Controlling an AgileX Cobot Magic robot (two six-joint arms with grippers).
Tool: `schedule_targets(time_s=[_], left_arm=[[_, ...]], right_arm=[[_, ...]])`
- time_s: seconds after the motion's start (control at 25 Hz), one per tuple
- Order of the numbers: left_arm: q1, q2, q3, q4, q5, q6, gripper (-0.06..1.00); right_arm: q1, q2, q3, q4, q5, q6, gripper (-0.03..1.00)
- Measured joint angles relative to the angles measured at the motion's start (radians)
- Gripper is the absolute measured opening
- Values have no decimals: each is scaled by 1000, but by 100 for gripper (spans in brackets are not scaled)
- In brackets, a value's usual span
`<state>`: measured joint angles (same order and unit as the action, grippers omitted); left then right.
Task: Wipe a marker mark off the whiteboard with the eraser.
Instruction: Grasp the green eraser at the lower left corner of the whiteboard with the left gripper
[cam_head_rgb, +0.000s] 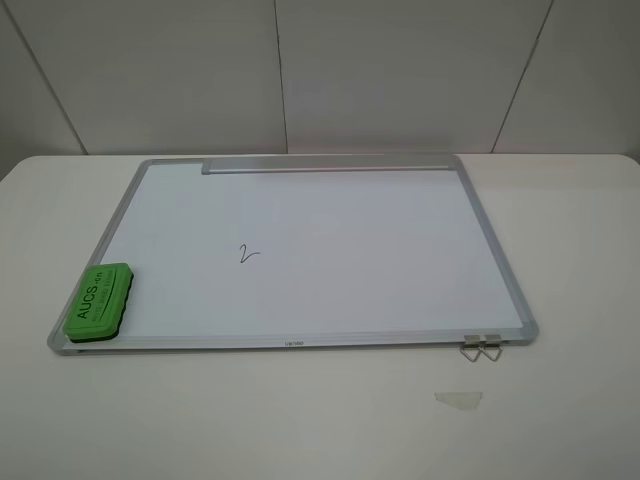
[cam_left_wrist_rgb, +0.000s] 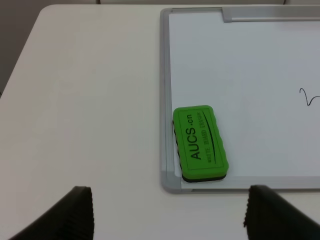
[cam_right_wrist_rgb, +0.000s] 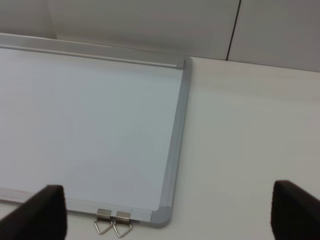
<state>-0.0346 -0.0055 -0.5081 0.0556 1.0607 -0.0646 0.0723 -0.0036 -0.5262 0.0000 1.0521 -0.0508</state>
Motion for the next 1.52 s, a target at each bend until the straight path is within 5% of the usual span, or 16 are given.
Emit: schedule_targets(time_s=[0.96,1.52], left_arm=[[0,18,-5,0,6,-29,70],[0,518,-256,-1,140,-160,71]], right_arm=[[0,0,0,0,0,0,82],[0,0,0,0,0,0,82]])
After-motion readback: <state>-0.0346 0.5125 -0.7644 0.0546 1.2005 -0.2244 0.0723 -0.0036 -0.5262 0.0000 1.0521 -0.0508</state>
